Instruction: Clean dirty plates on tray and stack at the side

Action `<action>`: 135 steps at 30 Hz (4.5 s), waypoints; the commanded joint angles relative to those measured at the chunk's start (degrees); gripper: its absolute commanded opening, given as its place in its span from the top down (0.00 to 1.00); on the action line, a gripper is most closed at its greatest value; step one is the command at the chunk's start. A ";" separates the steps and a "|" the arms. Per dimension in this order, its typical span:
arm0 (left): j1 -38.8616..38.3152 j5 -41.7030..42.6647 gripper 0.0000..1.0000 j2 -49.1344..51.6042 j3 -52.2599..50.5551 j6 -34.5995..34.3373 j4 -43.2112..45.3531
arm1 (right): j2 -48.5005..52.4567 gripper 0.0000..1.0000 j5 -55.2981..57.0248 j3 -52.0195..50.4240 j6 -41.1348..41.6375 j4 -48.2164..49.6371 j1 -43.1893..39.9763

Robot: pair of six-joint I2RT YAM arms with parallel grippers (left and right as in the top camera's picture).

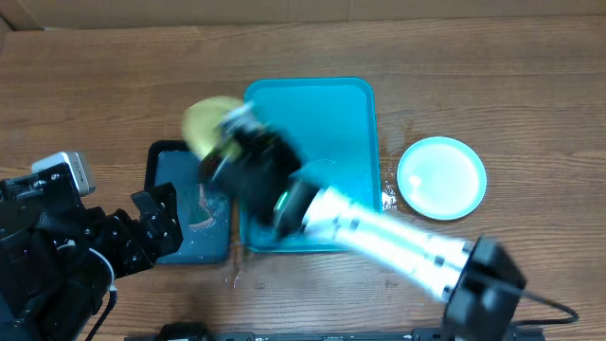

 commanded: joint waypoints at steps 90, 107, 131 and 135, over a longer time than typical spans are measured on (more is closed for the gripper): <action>0.22 0.94 0.00 0.02 0.20 0.66 0.07 | -108.08 0.00 -67.80 -80.35 -14.53 22.75 -57.99; 0.22 0.94 0.00 0.02 0.20 0.66 0.07 | -108.37 0.00 -63.93 -95.01 -11.76 40.81 -58.07; 0.22 0.94 0.00 0.02 0.20 0.66 0.07 | -108.28 0.01 -63.93 -94.97 -11.76 38.51 -58.07; -0.94 -1.11 0.00 -0.09 0.07 1.55 -0.09 | -108.28 0.00 -63.93 -94.97 -11.76 38.51 -58.07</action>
